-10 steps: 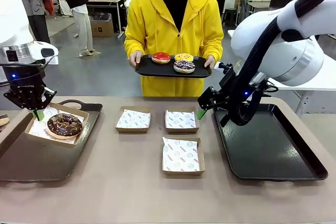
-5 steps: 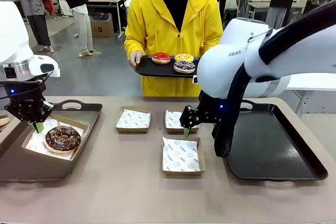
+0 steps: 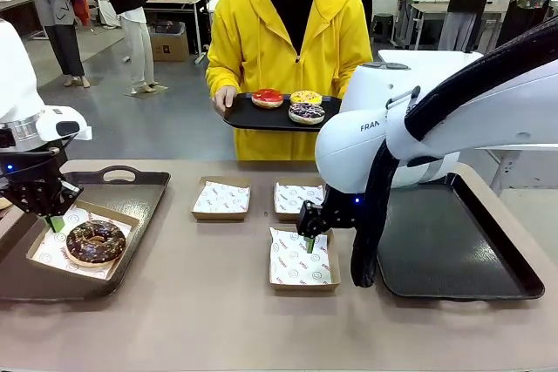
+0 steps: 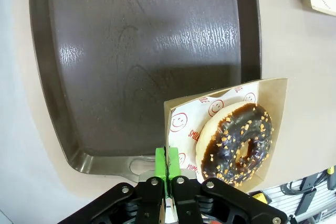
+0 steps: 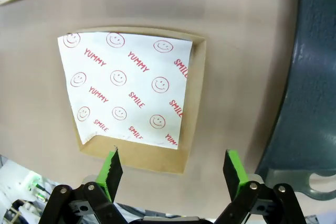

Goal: Individually package the donuts and arrange them on the tray.
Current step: Place the picked Paper togo box on the Handle tray while simultaneously picking up another Paper togo box from the table with the other hand.

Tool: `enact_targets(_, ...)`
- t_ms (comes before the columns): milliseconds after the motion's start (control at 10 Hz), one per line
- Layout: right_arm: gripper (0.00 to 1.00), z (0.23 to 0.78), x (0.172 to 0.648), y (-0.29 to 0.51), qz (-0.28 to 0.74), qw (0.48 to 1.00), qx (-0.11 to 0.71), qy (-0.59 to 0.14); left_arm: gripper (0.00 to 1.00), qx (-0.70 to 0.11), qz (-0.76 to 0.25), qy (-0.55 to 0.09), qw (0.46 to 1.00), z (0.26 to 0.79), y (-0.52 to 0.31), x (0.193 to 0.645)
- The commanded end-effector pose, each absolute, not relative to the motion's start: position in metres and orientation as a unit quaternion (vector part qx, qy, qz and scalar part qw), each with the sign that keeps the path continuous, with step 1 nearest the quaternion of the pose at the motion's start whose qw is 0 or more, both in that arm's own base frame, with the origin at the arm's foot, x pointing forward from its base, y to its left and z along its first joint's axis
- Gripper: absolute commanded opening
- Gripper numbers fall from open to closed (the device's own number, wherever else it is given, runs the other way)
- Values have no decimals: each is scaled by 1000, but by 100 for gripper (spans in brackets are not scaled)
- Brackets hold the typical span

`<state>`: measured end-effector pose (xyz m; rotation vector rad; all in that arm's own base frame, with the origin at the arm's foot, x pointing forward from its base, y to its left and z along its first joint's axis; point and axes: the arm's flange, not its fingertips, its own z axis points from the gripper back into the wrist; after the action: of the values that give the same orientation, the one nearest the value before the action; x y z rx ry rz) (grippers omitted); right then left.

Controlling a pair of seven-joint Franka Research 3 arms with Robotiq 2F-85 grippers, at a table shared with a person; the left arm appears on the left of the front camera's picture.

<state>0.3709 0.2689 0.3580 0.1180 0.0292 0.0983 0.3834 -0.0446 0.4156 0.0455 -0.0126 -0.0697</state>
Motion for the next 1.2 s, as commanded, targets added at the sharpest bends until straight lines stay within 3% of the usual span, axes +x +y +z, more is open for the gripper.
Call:
enact_targets(0,100,351,371,280,44,998,48,7,1,13,-53,-9,998,409,-34,384)
enact_targets(1100,100,315,385,271,-24,999,31,-16,1,6,-35,14,999,384,-28,406)
